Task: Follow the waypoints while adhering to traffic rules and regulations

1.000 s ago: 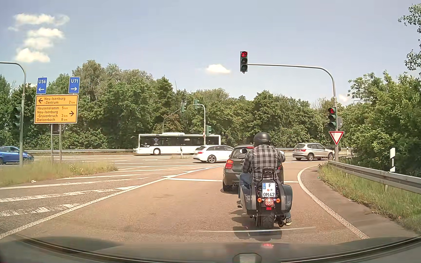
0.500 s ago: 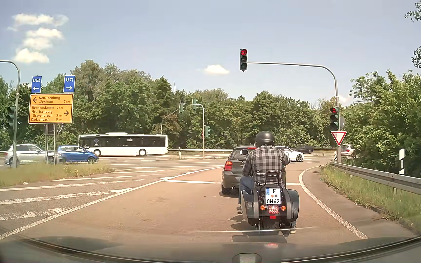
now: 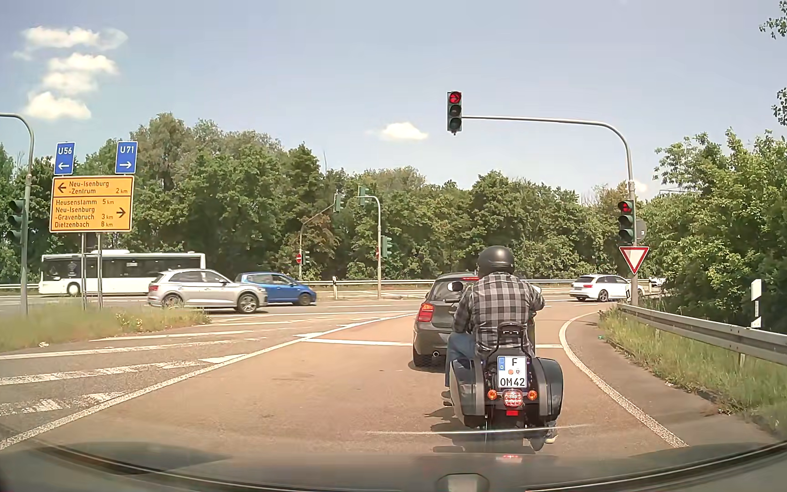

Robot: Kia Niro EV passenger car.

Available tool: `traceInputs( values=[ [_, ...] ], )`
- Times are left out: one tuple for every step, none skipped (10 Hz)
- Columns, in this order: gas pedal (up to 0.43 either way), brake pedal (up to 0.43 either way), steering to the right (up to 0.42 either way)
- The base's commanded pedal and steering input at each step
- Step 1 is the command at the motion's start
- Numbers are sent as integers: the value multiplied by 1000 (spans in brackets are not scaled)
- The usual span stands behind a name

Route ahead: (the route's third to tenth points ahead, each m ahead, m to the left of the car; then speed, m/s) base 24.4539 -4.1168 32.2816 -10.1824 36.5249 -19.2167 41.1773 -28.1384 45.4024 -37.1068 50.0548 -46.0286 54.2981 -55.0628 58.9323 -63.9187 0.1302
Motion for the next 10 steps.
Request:
traceInputs(
  values=[
    [0, 262, 30],
    [0, 262, 30],
    [0, 262, 30],
    [0, 262, 30],
    [0, 274, 30],
    [0, 287, 30],
    [0, 311, 30],
    [0, 335, 30],
    [0, 366, 30],
    [0, 378, 30]
  ],
)
